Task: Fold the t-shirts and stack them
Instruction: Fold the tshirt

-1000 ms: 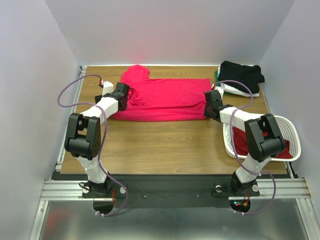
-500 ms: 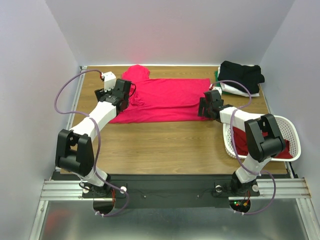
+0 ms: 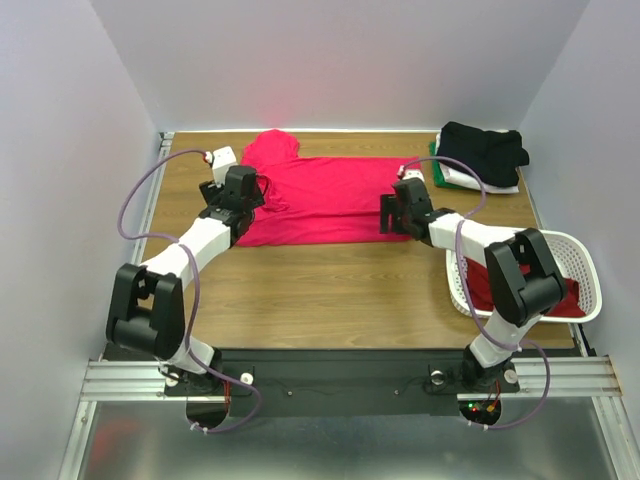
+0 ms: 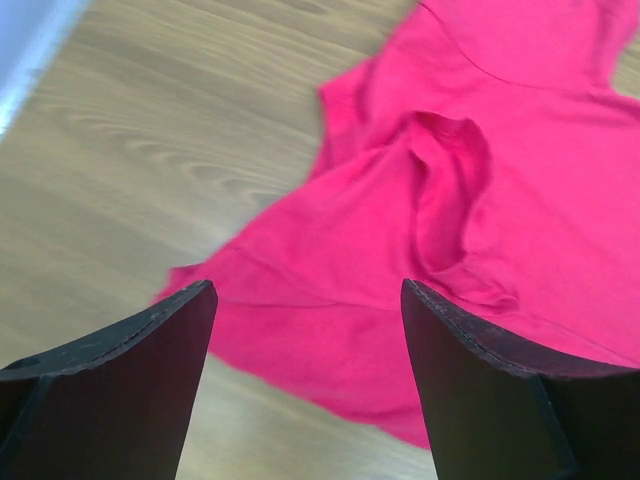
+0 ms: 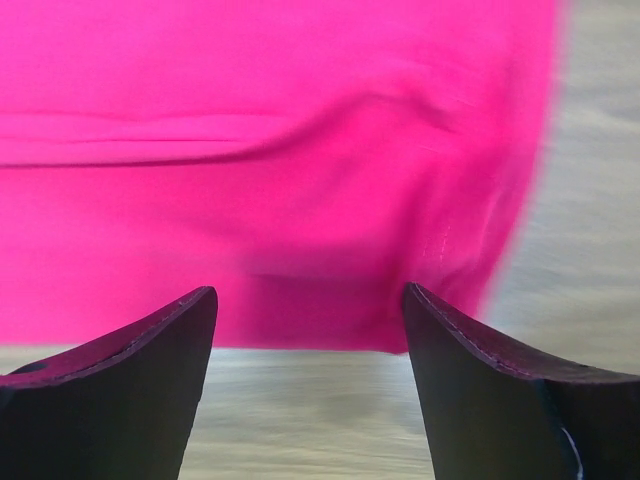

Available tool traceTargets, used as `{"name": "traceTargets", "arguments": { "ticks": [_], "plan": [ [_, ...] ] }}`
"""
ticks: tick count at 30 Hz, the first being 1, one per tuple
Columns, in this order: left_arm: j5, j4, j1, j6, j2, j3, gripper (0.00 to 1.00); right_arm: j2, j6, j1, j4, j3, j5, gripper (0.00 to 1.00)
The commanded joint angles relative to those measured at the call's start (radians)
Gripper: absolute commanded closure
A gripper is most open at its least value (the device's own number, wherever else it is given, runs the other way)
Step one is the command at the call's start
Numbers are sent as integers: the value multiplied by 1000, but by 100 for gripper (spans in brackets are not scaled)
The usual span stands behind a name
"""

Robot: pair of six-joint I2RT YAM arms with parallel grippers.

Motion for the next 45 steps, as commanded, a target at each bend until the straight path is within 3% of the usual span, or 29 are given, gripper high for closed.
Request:
{"name": "traceTargets", "arguments": {
  "ticks": [1, 10, 15, 27, 45],
  "plan": [
    [162, 209, 28, -14, 59, -39, 14, -4, -57, 97, 93, 87, -65, 20],
    [345, 445, 115, -105, 142, -146, 14, 188, -120, 185, 218, 293, -387, 21],
    [285, 490, 133, -111, 111, -192, 14, 317, -137, 228, 219, 448, -462, 23],
    [374, 590, 181, -142, 93, -270, 14, 557, -138, 317, 221, 748, -474, 26],
    [449, 637, 190, -153, 120, -287, 14, 766, -187, 380, 190, 1002, -326, 30]
  ]
}}
